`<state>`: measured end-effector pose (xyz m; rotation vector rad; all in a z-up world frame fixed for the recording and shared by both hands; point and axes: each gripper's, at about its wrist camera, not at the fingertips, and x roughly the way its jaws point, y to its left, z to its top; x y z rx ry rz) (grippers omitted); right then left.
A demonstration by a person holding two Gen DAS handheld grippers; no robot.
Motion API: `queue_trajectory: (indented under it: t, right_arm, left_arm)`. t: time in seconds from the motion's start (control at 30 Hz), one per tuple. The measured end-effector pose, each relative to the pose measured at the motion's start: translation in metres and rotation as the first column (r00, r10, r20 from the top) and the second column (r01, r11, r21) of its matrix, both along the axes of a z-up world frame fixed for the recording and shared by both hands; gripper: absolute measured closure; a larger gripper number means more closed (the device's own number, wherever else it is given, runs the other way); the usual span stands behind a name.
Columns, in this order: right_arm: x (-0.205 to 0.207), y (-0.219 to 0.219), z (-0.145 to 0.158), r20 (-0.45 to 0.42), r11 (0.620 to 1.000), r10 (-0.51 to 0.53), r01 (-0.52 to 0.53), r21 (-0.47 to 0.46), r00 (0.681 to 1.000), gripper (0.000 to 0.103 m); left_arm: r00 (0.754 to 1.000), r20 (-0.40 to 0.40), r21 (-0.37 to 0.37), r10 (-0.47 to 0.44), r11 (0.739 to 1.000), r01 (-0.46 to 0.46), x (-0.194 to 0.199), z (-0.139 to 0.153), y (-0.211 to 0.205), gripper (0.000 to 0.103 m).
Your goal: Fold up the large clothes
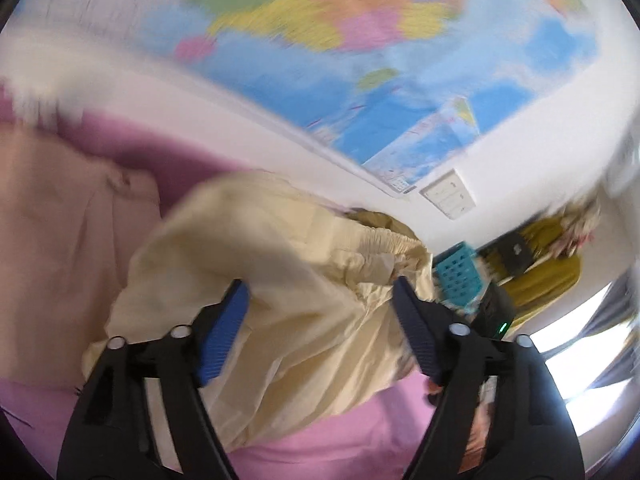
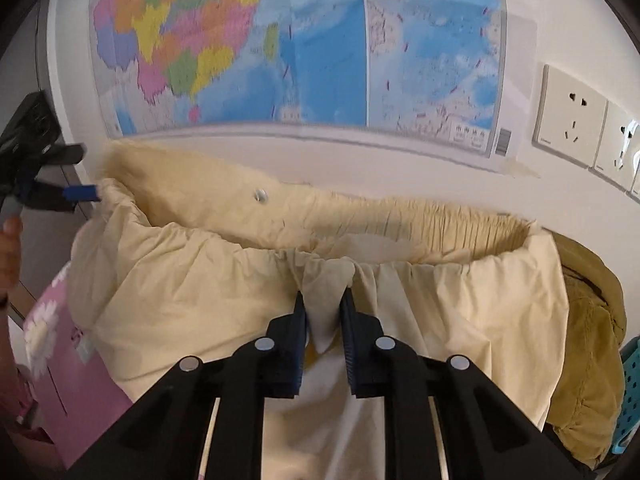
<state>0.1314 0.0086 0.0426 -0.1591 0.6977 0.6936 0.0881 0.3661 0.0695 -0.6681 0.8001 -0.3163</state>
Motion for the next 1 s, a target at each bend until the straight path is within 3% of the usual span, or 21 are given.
queue_trajectory:
  t: [0.1, 0.2, 0.3, 0.4, 0.57, 0.7, 0.8, 0.83, 1.0]
  right_arm:
    - [-0.003, 0.001, 0.010, 0.020, 1.000, -0.011, 0.011, 0.000, 1.000, 0.089]
    - [0.006, 0.009, 0.018, 0.019, 1.000, -0.013, 0.013, 0.005, 1.000, 0.090]
    - [0.022, 0.023, 0.017, 0.008, 1.000, -0.025, 0.025, -0.002, 1.000, 0.090]
    - [0.040, 0.037, 0.008, 0.019, 0.998, -0.045, 0.046, -0.052, 0.999, 0.090]
    - [0.075, 0.058, -0.027, -0.020, 0.991, -0.082, 0.079, -0.111, 0.996, 0.088]
    - [0.083, 0.068, -0.051, -0.022, 0.983, -0.087, 0.082, -0.164, 0.996, 0.080]
    - [0.069, 0.062, -0.039, -0.015, 0.987, -0.060, 0.057, -0.152, 0.998, 0.064]
    - [0.059, 0.053, -0.030, -0.015, 0.992, -0.041, 0.039, -0.117, 0.999, 0.052]
    - [0.023, 0.004, 0.000, 0.079, 0.998, -0.047, 0.050, -0.036, 0.996, 0.049]
  left_arm:
    - [0.998, -0.003, 0.114, -0.068, 0.991, 0.067, -0.006, -0.001, -0.026, 0.027]
    - [0.990, -0.059, 0.261, -0.124, 0.956, 0.135, -0.002, -0.020, -0.062, 0.027]
    - [0.980, -0.147, 0.328, -0.134, 0.928, 0.176, 0.012, -0.052, -0.080, 0.039]
    - [0.972, -0.215, 0.330, -0.089, 0.931, 0.158, 0.031, -0.082, -0.075, 0.049]
    - [0.970, -0.242, 0.308, -0.021, 0.946, 0.097, 0.045, -0.104, -0.057, 0.059]
    - [0.966, -0.258, 0.339, 0.002, 0.937, 0.088, 0.049, -0.113, -0.058, 0.059]
    - [0.965, -0.264, 0.346, 0.007, 0.934, 0.088, 0.051, -0.119, -0.059, 0.059]
    - [0.964, -0.265, 0.344, 0.006, 0.935, 0.089, 0.052, -0.120, -0.059, 0.059]
    - [0.965, -0.261, 0.313, -0.001, 0.946, 0.086, 0.053, -0.121, -0.052, 0.059]
